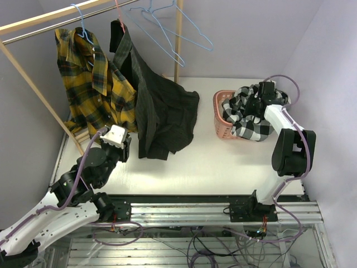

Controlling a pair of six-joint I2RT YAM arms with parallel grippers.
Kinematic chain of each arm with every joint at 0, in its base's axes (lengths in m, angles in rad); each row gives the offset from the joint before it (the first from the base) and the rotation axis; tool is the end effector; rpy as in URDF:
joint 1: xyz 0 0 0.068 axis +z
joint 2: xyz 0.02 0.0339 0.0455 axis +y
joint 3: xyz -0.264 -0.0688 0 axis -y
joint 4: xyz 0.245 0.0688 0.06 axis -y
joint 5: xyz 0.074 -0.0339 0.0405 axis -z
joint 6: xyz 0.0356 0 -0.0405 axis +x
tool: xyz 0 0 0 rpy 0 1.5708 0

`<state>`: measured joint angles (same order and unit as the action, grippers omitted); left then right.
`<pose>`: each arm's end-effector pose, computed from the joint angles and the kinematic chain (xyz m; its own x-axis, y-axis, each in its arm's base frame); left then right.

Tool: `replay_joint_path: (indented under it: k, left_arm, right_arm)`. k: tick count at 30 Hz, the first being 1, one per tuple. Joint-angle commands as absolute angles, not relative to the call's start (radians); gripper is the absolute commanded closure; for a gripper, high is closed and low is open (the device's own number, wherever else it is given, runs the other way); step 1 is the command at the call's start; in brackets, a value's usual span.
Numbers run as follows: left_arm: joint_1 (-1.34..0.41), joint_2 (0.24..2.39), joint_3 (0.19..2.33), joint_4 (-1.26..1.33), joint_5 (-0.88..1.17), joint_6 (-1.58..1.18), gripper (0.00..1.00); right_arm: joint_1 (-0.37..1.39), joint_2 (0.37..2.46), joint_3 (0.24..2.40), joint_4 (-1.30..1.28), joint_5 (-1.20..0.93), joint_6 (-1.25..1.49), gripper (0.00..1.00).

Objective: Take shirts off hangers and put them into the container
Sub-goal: Move the bin to the center of the board.

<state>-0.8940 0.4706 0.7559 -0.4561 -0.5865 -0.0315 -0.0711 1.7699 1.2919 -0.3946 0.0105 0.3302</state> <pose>0.0812 -0.0696 0.3421 -0.1161 0.1026 -0.9879 0.3042 0.9505 0.0630 0.3868 -0.0279 0.2289 -0.6976 0.3747 -0.6107 0.3213 0.9254 0.2008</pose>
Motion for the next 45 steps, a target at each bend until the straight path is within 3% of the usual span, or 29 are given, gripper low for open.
replay_joint_path:
  k: [1, 2, 4, 11, 16, 20, 26, 38, 45]
  left_arm:
    - [-0.896, 0.48, 0.755, -0.422, -0.568, -0.023, 0.5]
    - [-0.895, 0.483, 0.755, -0.422, -0.566, -0.023, 0.48]
    - [-0.897, 0.487, 0.758, -0.423, -0.565, -0.024, 0.46]
    - [-0.897, 0.466, 0.766, -0.439, -0.563, -0.037, 0.48]
    - [-0.896, 0.417, 0.761, -0.436, -0.569, -0.04, 0.49]
    - [-0.896, 0.394, 0.757, -0.436, -0.583, -0.045, 0.51]
    - [-0.896, 0.408, 0.768, -0.451, -0.581, -0.057, 0.53]
    - [-0.896, 0.42, 0.765, -0.442, -0.559, -0.05, 0.53]
    - [-0.896, 0.432, 0.765, -0.44, -0.558, -0.051, 0.53]
  right_arm:
    - [-0.072, 1.713, 1.351, -0.425, -0.024, 0.312, 0.63]
    - [-0.07, 1.694, 1.362, -0.43, -0.032, 0.316, 0.48]
    - [-0.069, 1.653, 1.386, -0.44, -0.033, 0.323, 0.41]
    - [-0.071, 1.528, 1.497, -0.509, 0.016, 0.323, 0.39]
    - [-0.101, 1.472, 1.541, -0.466, 0.226, 0.347, 0.31]
    - [-0.155, 1.557, 1.615, -0.441, 0.309, 0.381, 0.37]
    - [-0.222, 1.724, 1.739, -0.466, 0.297, 0.401, 0.57]
    - [-0.239, 1.774, 1.628, -0.477, 0.092, 0.394, 0.55]
    - [-0.178, 1.683, 1.47, -0.432, -0.092, 0.391, 0.66]
